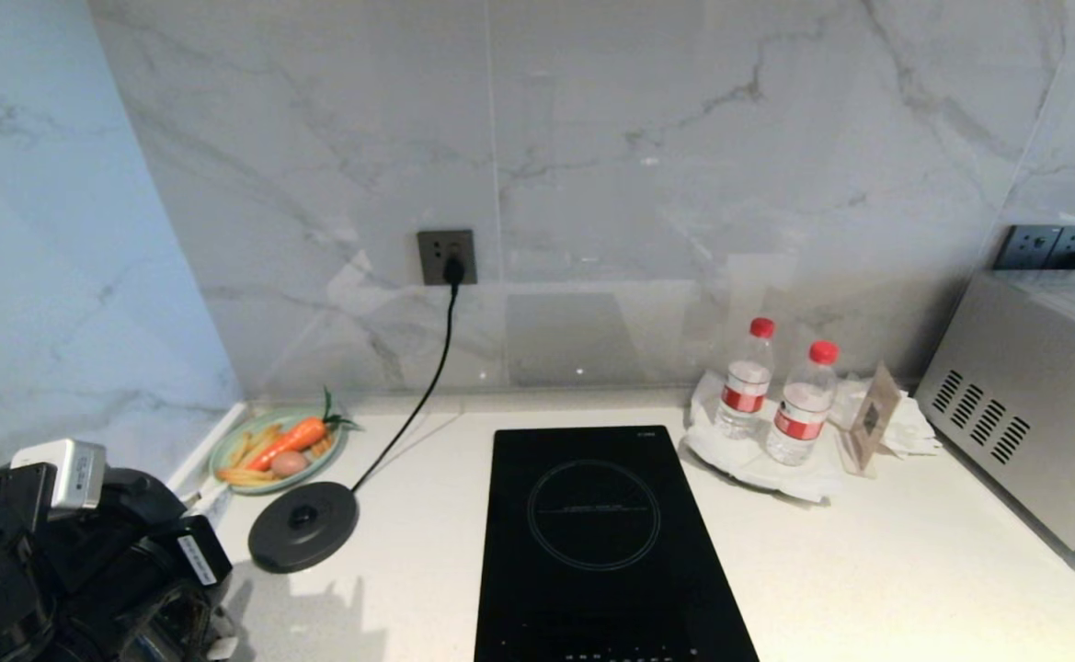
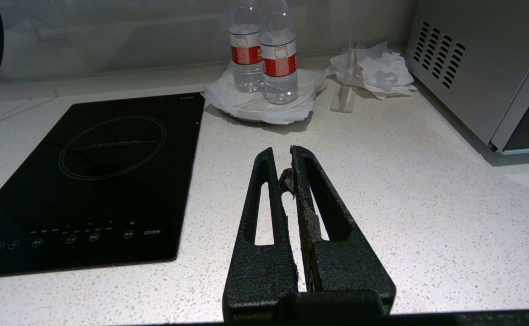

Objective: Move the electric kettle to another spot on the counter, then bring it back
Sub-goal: Place it by the sink

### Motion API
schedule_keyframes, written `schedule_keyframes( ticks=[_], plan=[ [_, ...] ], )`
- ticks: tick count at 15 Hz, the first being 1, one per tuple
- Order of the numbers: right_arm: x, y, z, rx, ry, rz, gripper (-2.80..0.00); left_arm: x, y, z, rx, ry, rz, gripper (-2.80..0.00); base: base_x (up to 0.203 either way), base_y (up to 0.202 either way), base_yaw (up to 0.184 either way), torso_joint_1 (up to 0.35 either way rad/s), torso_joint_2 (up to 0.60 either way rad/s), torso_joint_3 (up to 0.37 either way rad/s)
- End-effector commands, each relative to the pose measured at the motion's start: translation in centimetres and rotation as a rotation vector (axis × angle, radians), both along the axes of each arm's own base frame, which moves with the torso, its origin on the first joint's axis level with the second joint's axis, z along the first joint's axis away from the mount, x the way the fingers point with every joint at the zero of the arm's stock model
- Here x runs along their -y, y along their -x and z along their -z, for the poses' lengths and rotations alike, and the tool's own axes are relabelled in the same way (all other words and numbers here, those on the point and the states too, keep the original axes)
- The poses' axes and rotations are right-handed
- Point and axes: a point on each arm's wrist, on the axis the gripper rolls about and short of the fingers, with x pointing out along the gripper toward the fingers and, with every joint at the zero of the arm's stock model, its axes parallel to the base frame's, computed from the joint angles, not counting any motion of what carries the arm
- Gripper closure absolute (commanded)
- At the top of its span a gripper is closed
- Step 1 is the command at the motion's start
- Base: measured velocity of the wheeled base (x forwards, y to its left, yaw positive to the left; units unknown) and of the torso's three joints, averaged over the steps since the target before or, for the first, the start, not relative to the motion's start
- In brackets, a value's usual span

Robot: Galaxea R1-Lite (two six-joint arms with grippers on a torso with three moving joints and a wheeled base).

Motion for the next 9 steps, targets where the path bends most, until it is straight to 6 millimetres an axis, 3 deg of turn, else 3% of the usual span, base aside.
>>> schedule_keyframes(
  ticks=[1,9],
  plan=[
    [0.00,0.00,0.01,-0.001,-0.001,0.000,0.00,-0.08,0.11,-0.02,0.005,0.002,-0.006,0.00,0.000,0.000,0.000,0.000,0.00,0.000],
    [0.00,0.00,0.02,-0.001,0.002,0.000,0.00,-0.15,0.23,-0.23,0.018,0.005,-0.010,0.00,0.000,0.000,0.000,0.000,0.00,0.000]
  ],
)
